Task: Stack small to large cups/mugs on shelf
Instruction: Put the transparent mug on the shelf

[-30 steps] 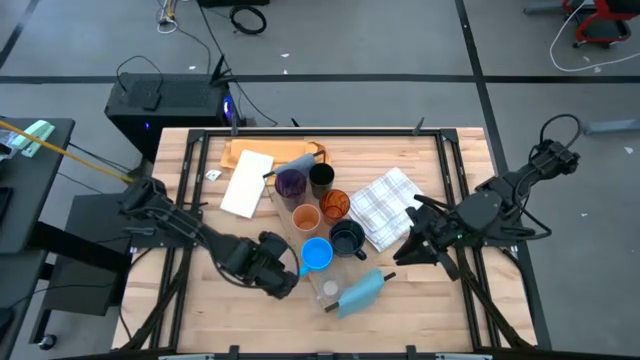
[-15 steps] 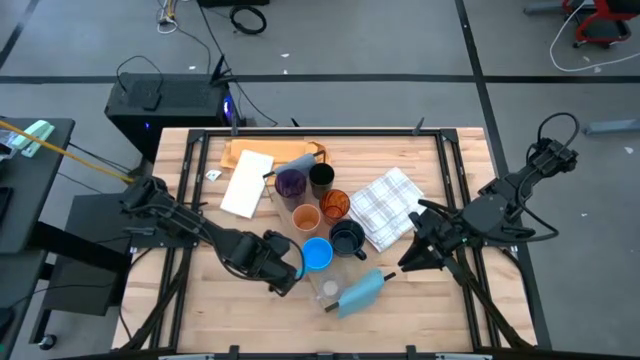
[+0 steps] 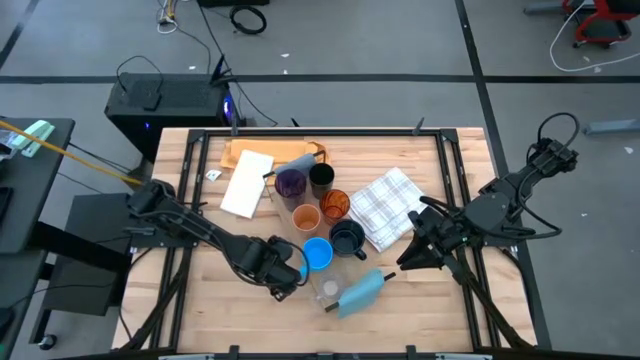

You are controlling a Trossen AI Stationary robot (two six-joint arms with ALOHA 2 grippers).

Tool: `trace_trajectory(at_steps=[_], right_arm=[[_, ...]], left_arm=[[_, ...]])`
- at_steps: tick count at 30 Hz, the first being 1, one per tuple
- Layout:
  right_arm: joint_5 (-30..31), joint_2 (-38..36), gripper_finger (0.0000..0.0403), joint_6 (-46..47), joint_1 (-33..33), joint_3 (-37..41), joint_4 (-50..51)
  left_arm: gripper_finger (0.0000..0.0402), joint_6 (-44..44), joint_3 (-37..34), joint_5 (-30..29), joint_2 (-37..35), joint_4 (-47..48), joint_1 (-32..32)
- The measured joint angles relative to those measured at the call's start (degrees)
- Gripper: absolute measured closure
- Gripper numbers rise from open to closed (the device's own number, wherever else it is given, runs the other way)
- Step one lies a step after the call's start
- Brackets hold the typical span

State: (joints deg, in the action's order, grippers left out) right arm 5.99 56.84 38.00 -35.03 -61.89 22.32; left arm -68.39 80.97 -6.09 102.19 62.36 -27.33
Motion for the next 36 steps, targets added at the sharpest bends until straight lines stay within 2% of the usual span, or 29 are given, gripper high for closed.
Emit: trace_trajectory(at_steps=[10, 22, 36], right_arm=[[1.3, 0.0, 0.0330, 0.0, 0.0, 0.0, -1.0], [1.4, 0.0, 0.0330, 0.0, 0.0, 0.0, -1.7], [2.5, 0.0, 0.0330, -0.1, 0.0, 0.0, -1.8]], left_arm=[[0.0217, 1.7, 0.0, 0.4, 1.8, -3.8, 0.2], [0.0238, 3.6, 0.0, 1.1, 3.7, -2.7, 0.2], [0.0331, 3.7, 0.0, 0.7, 3.7, -2.6, 0.3]])
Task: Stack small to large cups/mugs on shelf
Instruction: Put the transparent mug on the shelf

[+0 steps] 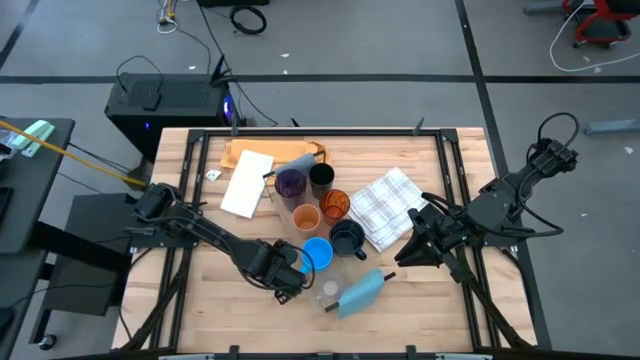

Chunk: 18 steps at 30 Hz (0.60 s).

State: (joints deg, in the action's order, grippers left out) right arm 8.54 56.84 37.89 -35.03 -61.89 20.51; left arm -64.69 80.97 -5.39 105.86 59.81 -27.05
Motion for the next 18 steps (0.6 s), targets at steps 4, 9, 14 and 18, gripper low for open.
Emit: trace_trajectory(at_steps=[4, 9, 14, 18], right_arm=[[0.0, 0.0, 0.0330, -0.1, 0.0, 0.0, 0.0], [0.0, 0.0, 0.0330, -0.1, 0.0, 0.0, 0.0], [0.0, 0.0, 0.0330, -0.1, 0.0, 0.0, 0.0], [0.0, 0.0, 0.0330, -0.1, 0.0, 0.0, 0.0]], left_arm=[[0.0355, 0.7, 0.0, -0.2, 0.0, 0.0, 0.0], [0.0383, 0.9, 0.0, -0.4, 0.0, 0.0, 0.0], [0.0393, 0.9, 0.0, -0.4, 0.0, 0.0, 0.0], [0.0376, 1.0, 0.0, -0.4, 0.0, 0.0, 0.0]])
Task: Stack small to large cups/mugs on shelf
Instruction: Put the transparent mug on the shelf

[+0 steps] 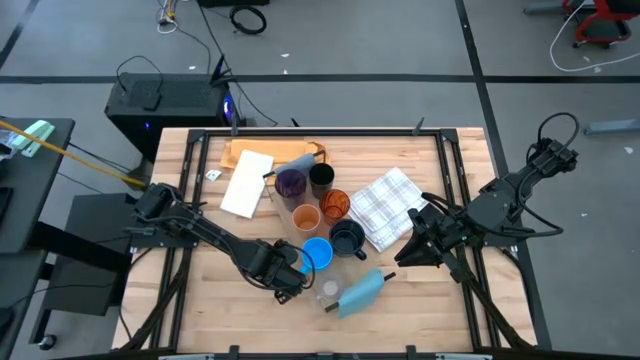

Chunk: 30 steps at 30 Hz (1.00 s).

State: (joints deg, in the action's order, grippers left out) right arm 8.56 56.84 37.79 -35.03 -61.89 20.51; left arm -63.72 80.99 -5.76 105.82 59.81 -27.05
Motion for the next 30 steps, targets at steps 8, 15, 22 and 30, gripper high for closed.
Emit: trace_trajectory(at_steps=[8, 15, 22, 30], right_arm=[[0.0, 0.0, 0.0330, 0.0, 0.0, 0.0, 0.0], [0.0, 0.0, 0.0330, -0.4, 0.0, 0.0, 0.0], [0.0, 0.0, 0.0330, -0.5, 0.0, 0.0, 0.0], [0.0, 0.0, 0.0330, -1.5, 0.0, 0.0, 0.1]], left_arm=[[0.0388, 0.1, 0.0, 0.0, 0.0, 0.4, 0.0], [0.0381, 0.6, 0.0, 0.0, -0.4, 0.7, 0.0], [0.0389, 0.5, 0.0, 0.0, -1.9, 2.5, 0.0], [0.0377, 0.1, 0.0, -0.9, -5.5, 3.4, 0.6]])
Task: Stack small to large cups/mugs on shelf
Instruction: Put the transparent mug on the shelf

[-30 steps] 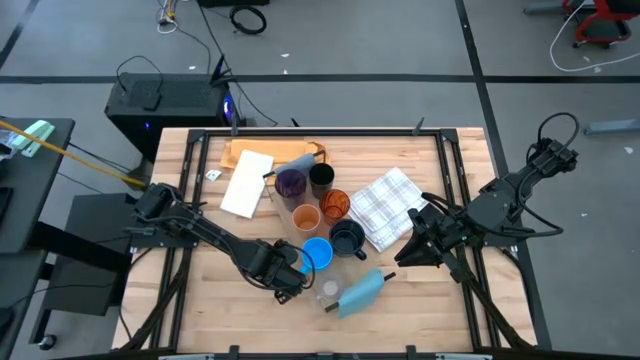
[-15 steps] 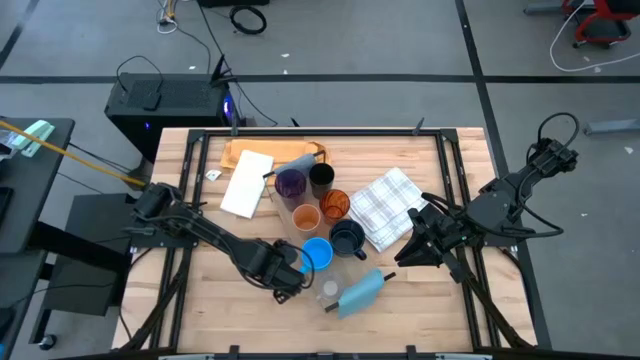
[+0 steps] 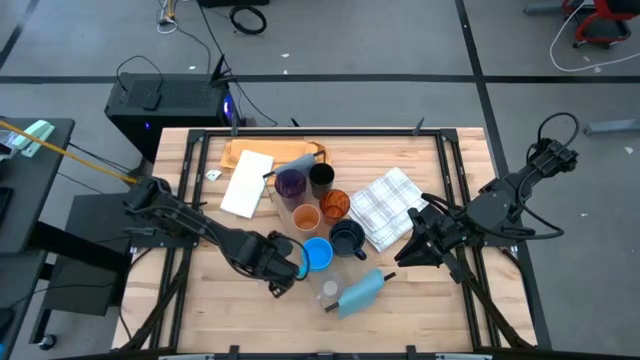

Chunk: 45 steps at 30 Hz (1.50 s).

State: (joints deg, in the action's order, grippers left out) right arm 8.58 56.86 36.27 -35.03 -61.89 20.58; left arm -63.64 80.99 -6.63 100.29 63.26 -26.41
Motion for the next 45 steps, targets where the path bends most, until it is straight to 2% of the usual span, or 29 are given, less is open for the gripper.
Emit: trace_trajectory(at_steps=[7, 12, 18, 25, 29, 32, 35, 40, 45], right_arm=[[0.0, 0.0, 0.0330, -0.3, 0.0, 0.0, 0.0], [0.0, 0.0, 0.0330, -0.5, 0.0, 0.0, 0.0], [0.0, 0.0, 0.0330, -1.5, 0.0, 0.0, 0.1], [0.0, 0.0, 0.0330, -2.0, 0.9, 0.0, 0.2], [0.0, 0.0, 0.0330, -2.4, 1.2, 0.0, 0.3], [0.0, 0.0, 0.0330, -2.9, 1.2, 0.0, 0.4], [0.0, 0.0, 0.0330, -3.1, 1.2, 0.0, 0.5], [0.0, 0.0, 0.0330, -3.5, 1.2, 0.0, 0.6], [0.0, 0.0, 0.0330, -4.7, 1.2, 0.0, 0.7]], left_arm=[[0.0394, -0.2, 0.0, -0.2, -2.8, 1.9, 0.3], [0.0379, -0.3, 0.0, -0.2, -4.1, 4.2, 0.7], [0.0394, -0.3, 0.0, -0.2, -6.0, 5.9, 1.3], [0.0381, 0.1, 1.4, -0.6, -7.9, 6.4, 2.9], [0.0394, 2.4, 5.2, -1.8, -8.0, 8.6, 3.9], [0.0387, 4.0, 8.6, -3.5, -8.0, 10.0, 4.9], [0.0379, 5.6, 13.0, -5.2, -8.0, 12.8, 5.8], [0.0394, 9.2, 20.9, -8.9, -8.0, 15.0, 7.5], [0.0381, 12.6, 28.1, -11.3, -8.0, 15.0, 9.3]])
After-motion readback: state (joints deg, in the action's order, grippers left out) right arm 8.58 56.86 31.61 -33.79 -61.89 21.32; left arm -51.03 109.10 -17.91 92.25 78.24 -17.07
